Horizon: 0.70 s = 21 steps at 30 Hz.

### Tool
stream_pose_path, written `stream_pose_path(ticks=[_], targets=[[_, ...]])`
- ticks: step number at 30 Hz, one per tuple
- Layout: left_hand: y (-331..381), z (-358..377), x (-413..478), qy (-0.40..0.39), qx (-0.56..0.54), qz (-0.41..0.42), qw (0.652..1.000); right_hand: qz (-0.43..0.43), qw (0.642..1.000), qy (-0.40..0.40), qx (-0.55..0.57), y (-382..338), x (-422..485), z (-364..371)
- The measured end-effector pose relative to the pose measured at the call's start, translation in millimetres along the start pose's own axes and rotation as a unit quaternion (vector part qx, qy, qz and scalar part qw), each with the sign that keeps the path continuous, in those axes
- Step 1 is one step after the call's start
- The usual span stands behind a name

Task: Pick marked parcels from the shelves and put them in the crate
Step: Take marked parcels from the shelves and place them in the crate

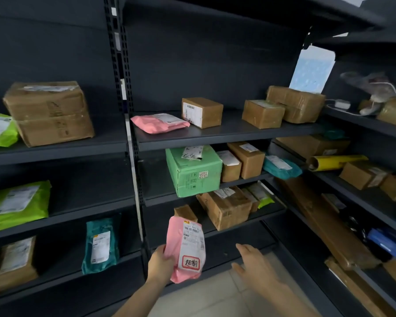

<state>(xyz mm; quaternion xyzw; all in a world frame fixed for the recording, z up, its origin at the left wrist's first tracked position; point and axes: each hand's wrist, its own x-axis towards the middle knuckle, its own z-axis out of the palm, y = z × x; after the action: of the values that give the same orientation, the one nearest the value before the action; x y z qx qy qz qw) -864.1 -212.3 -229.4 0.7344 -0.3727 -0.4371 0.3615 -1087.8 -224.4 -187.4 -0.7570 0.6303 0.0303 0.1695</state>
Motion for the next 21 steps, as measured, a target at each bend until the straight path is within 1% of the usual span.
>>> stream_pose_path(ticks=[4,11,17,21], targets=[[12.6,23.9,38.6,0.008,0.004,-0.016,1.000,-0.005,1.000,-0.008,-0.001,22.4,52.5,-13.0],[17.8,48.1,79.5,0.043,0.008,-0.041,0.998,-0.016,0.999,-0.030,-0.022,51.1,111.3,-22.4],[7.7,57.1,92.8,0.088,-0.017,-0.100,0.991,-0.066,0.995,-0.065,-0.028,64.9,162.5,-29.9],[0.0,69.8,95.6,0.152,-0.043,-0.137,0.978,-0.120,0.988,-0.094,-0.025,79.1,198.9,-28.7]])
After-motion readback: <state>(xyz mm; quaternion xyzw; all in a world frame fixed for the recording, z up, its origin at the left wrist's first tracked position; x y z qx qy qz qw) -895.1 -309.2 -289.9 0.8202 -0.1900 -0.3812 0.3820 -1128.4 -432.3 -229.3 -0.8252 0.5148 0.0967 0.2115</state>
